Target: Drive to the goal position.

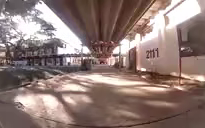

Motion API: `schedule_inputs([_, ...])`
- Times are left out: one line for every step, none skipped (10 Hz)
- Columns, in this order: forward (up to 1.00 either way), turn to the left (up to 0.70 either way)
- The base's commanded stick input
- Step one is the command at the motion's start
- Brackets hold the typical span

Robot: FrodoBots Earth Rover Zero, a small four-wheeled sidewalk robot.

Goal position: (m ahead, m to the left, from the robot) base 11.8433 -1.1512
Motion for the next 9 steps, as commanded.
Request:
schedule_inputs([0.70, 0.00])
schedule_inputs([0.70, 0.00])
schedule_inputs([0.70, 0.00])
schedule_inputs([0.70, 0.00])
schedule_inputs([0.70, 0.00])
schedule_inputs([0.70, 0.00])
schedule_inputs([0.70, 0.00])
schedule_inputs([0.70, 0.00])
schedule_inputs([0.70, 0.00])
